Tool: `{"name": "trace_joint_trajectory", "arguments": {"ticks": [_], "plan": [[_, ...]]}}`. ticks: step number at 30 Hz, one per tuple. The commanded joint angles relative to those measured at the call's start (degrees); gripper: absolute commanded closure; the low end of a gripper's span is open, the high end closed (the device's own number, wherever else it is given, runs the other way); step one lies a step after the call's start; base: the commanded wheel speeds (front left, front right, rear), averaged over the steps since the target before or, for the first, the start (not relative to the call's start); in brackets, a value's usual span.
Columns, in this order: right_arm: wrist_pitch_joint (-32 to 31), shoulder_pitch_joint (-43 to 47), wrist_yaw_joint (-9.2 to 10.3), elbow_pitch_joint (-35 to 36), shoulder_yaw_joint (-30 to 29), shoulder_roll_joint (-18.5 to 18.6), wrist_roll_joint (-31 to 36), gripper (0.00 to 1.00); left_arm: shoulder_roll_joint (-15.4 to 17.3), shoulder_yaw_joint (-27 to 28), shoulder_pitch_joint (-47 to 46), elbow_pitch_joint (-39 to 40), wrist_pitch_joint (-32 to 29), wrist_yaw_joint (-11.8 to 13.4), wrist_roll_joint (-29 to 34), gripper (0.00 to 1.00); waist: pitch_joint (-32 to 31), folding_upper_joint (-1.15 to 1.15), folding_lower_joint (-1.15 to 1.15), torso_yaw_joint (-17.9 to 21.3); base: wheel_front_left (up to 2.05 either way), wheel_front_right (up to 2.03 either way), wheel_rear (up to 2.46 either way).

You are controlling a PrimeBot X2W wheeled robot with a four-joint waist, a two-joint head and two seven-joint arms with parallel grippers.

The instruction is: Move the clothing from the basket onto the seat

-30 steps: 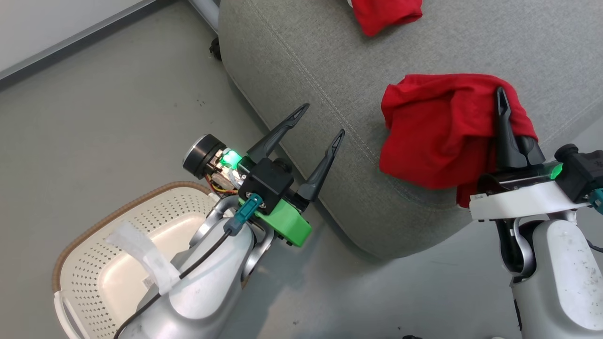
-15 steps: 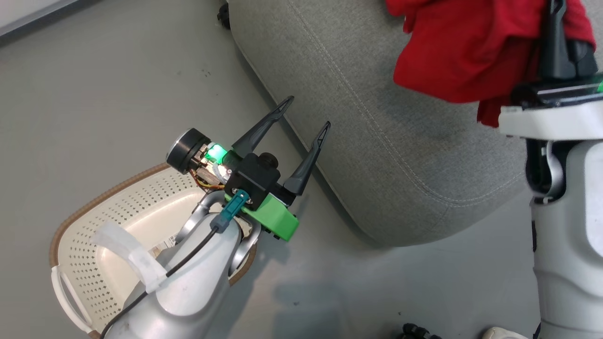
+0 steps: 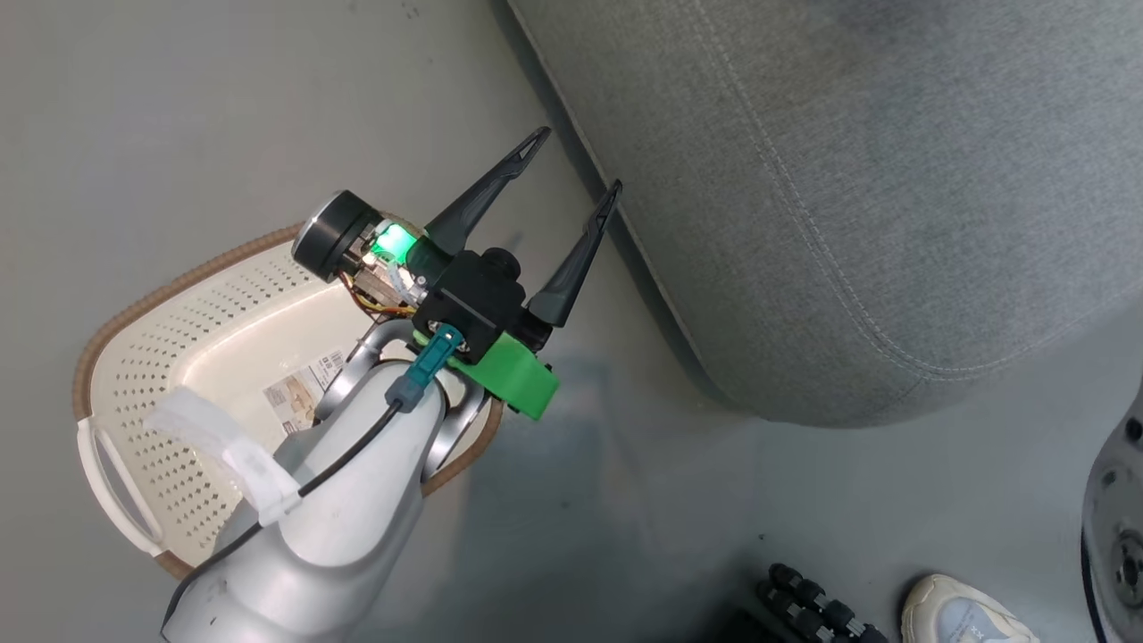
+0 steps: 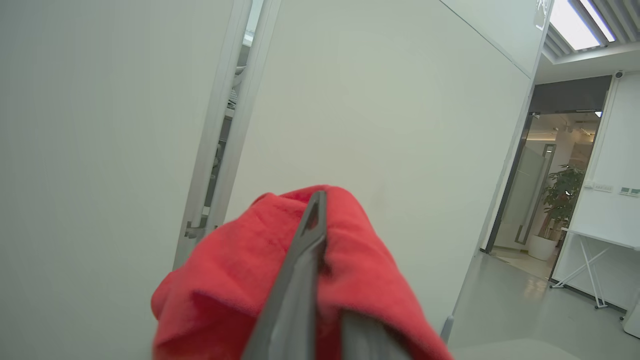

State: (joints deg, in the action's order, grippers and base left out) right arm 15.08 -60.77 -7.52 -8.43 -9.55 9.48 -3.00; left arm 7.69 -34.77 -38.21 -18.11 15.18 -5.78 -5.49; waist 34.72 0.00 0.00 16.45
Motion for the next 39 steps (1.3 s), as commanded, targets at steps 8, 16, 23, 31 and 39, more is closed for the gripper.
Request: {"name": "trace_joint_trajectory", "arguments": {"ticks": [8, 16, 23, 31, 39], "plan": [[0.1, -11.9, 0.06, -8.9, -1.8, 5.2, 2.3, 1.00, -0.3, 0.0, -3.3, 0.7, -0.1, -0.3, 0.9, 0.00, 7.7, 0.00, 0.00, -4.7, 0.00, 0.00, 0.00], [0.1, -15.8, 0.06, -19.9, -1.5, 7.3, 4.0, 1.00, -0.7, 0.2, -5.0, 1.2, -0.1, -0.3, 1.0, 0.00, 10.3, 0.00, 0.00, -6.8, 0.00, 0.00, 0.00], [0.1, -11.5, 0.06, -25.9, -2.7, 7.1, 4.2, 1.00, -0.9, 0.7, -5.0, 1.4, -0.1, 0.0, 0.8, 0.00, 10.4, 0.00, 0.00, -7.4, 0.00, 0.00, 0.00], [0.1, -6.3, 0.06, -29.6, -2.9, 6.6, 4.0, 1.00, -0.4, 1.7, -3.9, 1.7, -0.1, 0.3, 0.5, 0.00, 9.2, 0.00, 0.00, -7.1, 0.00, 0.00, 0.00], [0.1, -2.2, 0.06, -30.1, -2.7, 5.1, 4.0, 0.00, -0.7, 3.3, -2.1, 2.2, -0.1, 0.9, -0.1, 0.00, 5.1, 0.00, 0.00, -7.1, 0.00, 0.00, 0.00]]}}
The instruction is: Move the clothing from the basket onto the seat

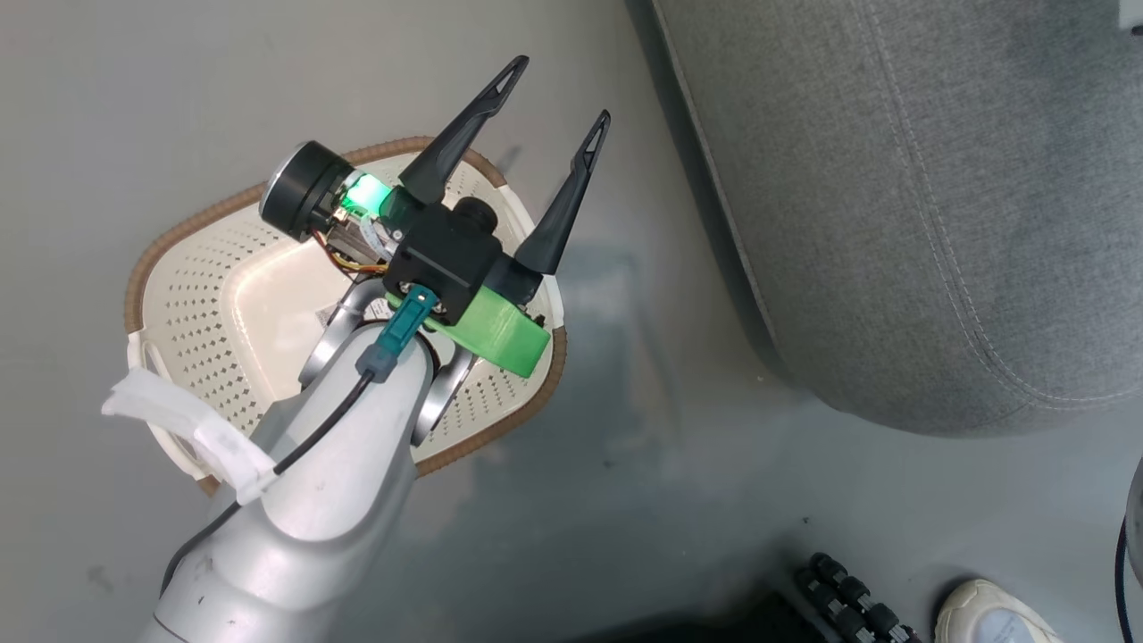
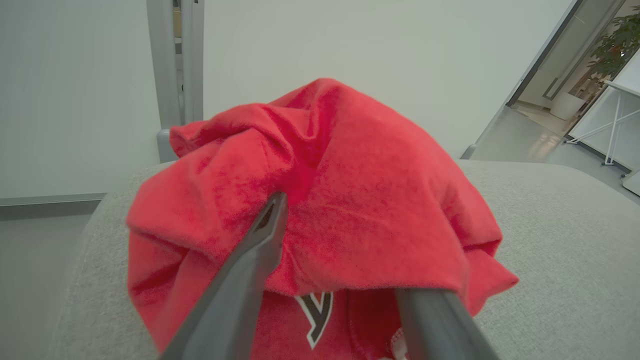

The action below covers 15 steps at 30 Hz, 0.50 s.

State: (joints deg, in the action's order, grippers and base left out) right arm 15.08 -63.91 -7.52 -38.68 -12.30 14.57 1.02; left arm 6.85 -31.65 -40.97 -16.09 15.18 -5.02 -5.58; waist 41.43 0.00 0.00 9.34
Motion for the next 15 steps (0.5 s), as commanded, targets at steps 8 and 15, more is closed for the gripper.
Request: {"name": "trace_joint_trajectory", "arguments": {"ticks": [8, 15], "plan": [[0.1, 10.5, 0.06, 5.0, 0.5, -1.5, -1.3, 0.00, -0.1, 3.7, 4.8, 1.0, -0.1, 1.4, -1.7, 0.00, -8.6, 0.00, 0.00, -0.2, 0.00, 0.00, 0.00], [0.1, 19.7, 0.06, 9.6, 2.7, -3.0, -4.1, 0.00, -0.3, 8.4, 10.4, 1.6, -0.1, 2.7, -3.5, 0.00, -15.3, 0.00, 0.00, -0.9, 0.00, 0.00, 0.00]]}}
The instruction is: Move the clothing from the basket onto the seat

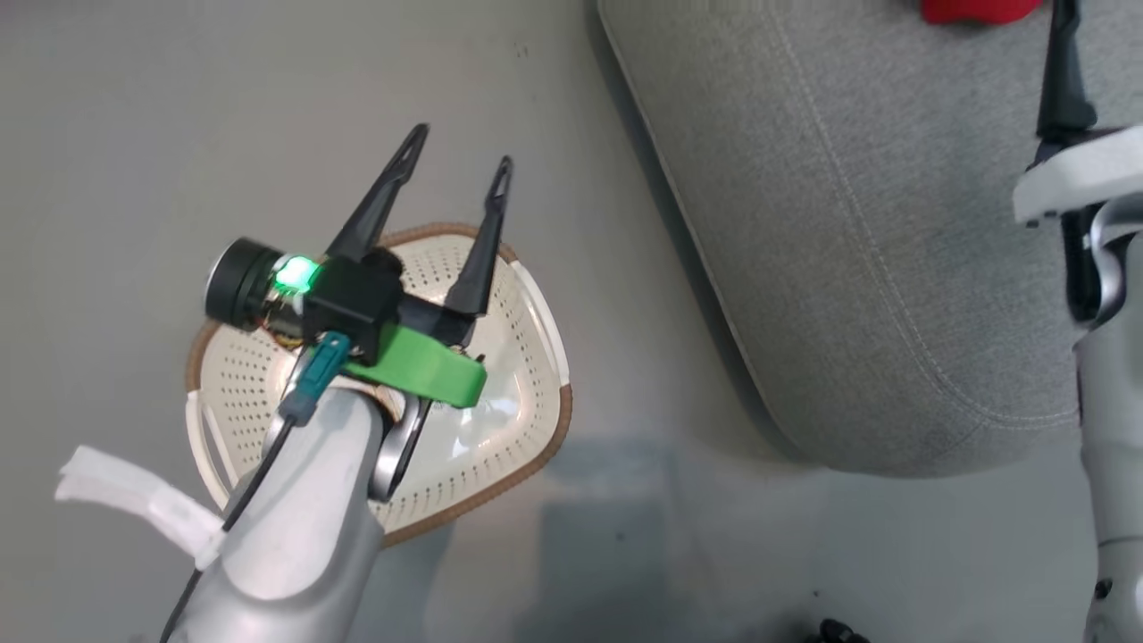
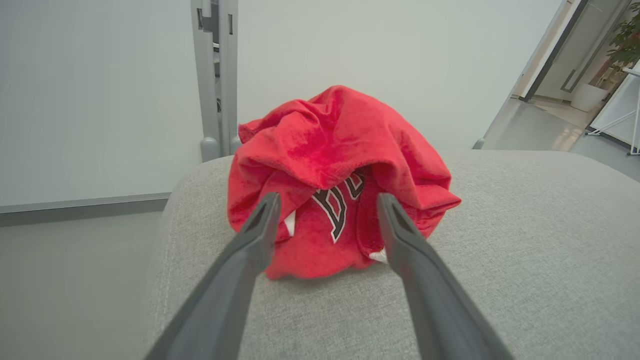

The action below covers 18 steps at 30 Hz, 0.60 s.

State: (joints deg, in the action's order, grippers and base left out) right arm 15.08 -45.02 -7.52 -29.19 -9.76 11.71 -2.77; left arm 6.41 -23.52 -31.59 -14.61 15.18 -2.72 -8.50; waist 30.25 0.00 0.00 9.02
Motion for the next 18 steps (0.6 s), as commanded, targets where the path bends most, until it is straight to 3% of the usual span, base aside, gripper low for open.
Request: {"name": "trace_joint_trajectory", "arguments": {"ticks": [1, 9, 18], "plan": [[0.1, 2.3, 0.06, 1.0, 0.8, -0.7, -0.6, 0.00, 0.2, 1.2, 2.1, 0.3, -0.1, 0.5, -0.6, 0.00, -5.1, 0.00, 0.00, -0.7, 0.00, 0.00, 0.00], [0.1, 10.8, 0.06, 6.4, 6.2, -2.7, -3.2, 0.00, -0.1, 8.5, 9.1, 1.2, -0.1, 1.8, -1.8, 0.00, -11.6, 0.00, 0.00, -3.6, 0.00, 0.00, 0.00], [0.1, 17.8, 0.06, 10.3, 10.2, -4.6, -4.9, 0.00, -0.5, 16.9, 15.8, 2.7, -0.1, 2.2, -1.5, 0.00, -17.1, 0.00, 0.00, -9.4, 0.00, 0.00, 0.00]]}}
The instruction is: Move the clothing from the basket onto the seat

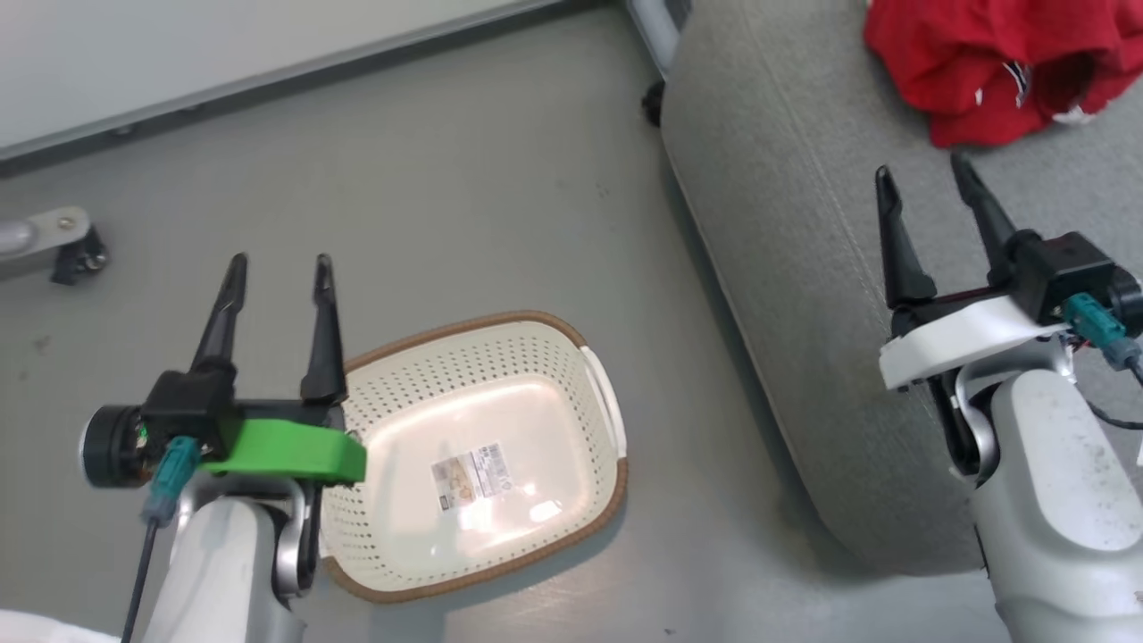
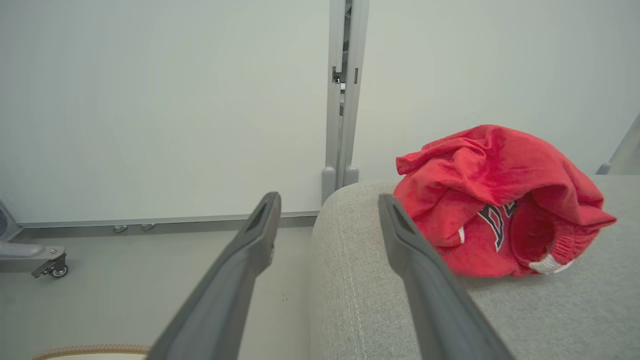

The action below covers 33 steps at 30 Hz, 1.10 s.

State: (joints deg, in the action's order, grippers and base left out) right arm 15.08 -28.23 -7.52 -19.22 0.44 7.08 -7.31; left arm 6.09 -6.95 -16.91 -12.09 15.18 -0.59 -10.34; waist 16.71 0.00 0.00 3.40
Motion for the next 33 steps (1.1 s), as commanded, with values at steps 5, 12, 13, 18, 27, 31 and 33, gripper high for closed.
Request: {"name": "trace_joint_trajectory", "arguments": {"ticks": [5, 12, 13, 18, 27, 31, 33], "plan": [[0.1, 3.8, 0.06, 1.6, 0.9, -1.2, -0.6, 0.00, -0.8, 3.9, 4.1, 0.9, -0.1, 0.0, 0.9, 0.00, -6.5, 0.00, 0.00, -6.8, 0.00, 0.00, 0.00], [0.1, 7.6, 0.06, 2.9, 2.5, -2.5, -0.6, 0.00, -1.8, 6.1, 8.0, 1.3, -0.1, -1.0, 2.0, 0.00, -10.3, 0.00, 0.00, -9.7, 0.00, 0.00, 0.00], [0.1, 8.1, 0.06, 3.3, 2.6, -2.7, -0.6, 0.00, -2.0, 6.2, 8.4, 1.4, -0.1, -1.1, 2.2, 0.00, -10.7, 0.00, 0.00, -10.0, 0.00, 0.00, 0.00], [0.1, 11.2, 0.06, 5.5, 2.9, -3.3, -0.3, 0.00, -2.5, 6.4, 10.2, 1.3, -0.1, -1.7, 2.6, 0.00, -12.5, 0.00, 0.00, -10.7, 0.00, 0.00, 0.00], [0.1, 17.6, 0.06, 9.1, 2.1, -3.8, -0.5, 0.00, -3.0, 6.3, 12.5, 1.7, -0.1, -1.9, 2.8, 0.00, -15.0, 0.00, 0.00, -10.9, 0.00, 0.00, 0.00], [0.1, 20.5, 0.06, 10.8, 1.8, -4.0, -0.1, 0.00, -3.1, 6.0, 13.2, 1.8, -0.1, -2.1, 3.1, 0.00, -15.8, 0.00, 0.00, -10.7, 0.00, 0.00, 0.00], [0.1, 21.7, 0.06, 11.5, 1.7, -4.1, 0.1, 0.00, -3.1, 5.9, 13.4, 1.8, -0.1, -2.1, 3.2, 0.00, -16.2, 0.00, 0.00, -10.6, 0.00, 0.00, 0.00]]}}
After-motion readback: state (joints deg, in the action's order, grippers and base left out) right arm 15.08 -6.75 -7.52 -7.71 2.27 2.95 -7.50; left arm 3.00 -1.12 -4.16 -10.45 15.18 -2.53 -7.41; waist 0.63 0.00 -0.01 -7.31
